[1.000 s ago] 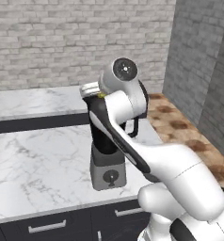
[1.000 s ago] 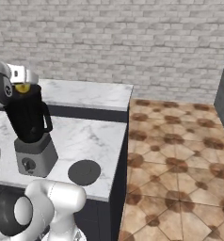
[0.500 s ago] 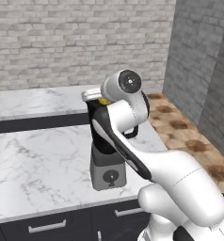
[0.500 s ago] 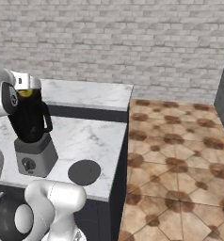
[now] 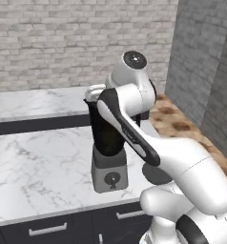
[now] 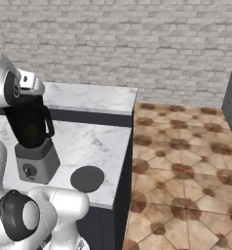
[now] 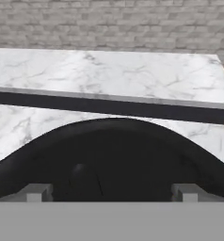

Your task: Grab the lemon and garlic from the fridge, place them in the blender, close the lid, and turn on the blender to create a marinade.

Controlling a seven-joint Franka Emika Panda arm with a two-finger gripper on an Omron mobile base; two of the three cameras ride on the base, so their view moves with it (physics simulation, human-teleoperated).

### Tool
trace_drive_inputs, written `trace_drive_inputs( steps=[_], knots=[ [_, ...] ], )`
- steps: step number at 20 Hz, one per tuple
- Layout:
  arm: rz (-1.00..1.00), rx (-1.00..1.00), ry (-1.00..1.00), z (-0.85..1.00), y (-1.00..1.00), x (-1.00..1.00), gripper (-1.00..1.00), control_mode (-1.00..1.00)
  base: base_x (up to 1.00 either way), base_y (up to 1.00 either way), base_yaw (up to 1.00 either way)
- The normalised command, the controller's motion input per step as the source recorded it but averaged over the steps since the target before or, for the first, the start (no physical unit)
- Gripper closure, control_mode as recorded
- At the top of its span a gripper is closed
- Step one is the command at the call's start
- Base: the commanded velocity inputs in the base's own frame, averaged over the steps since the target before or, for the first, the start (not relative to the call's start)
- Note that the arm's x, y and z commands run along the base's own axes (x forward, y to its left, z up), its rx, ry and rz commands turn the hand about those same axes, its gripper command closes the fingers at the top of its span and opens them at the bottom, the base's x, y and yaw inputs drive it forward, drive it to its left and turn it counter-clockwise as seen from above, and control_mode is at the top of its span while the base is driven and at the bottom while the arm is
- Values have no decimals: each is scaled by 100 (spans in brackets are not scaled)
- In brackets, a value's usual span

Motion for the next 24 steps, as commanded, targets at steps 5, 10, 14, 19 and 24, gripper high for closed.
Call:
trace_drive_inputs(
  steps=[5, 10, 14, 19, 24],
  knots=[
    [0, 1, 9, 62, -19, -52, -100, -100, 0, 0, 0],
    [0, -2, 17, -12, -87, -100, -100, -100, 0, 0, 0],
    [0, -14, 27, -100, -100, -100, -100, -100, 0, 0, 0],
    [0, -11, 2, -87, -78, -85, -100, -100, 0, 0, 0],
    [1, 0, -18, -20, -5, -4, -100, -100, 0, 0, 0]
  ],
)
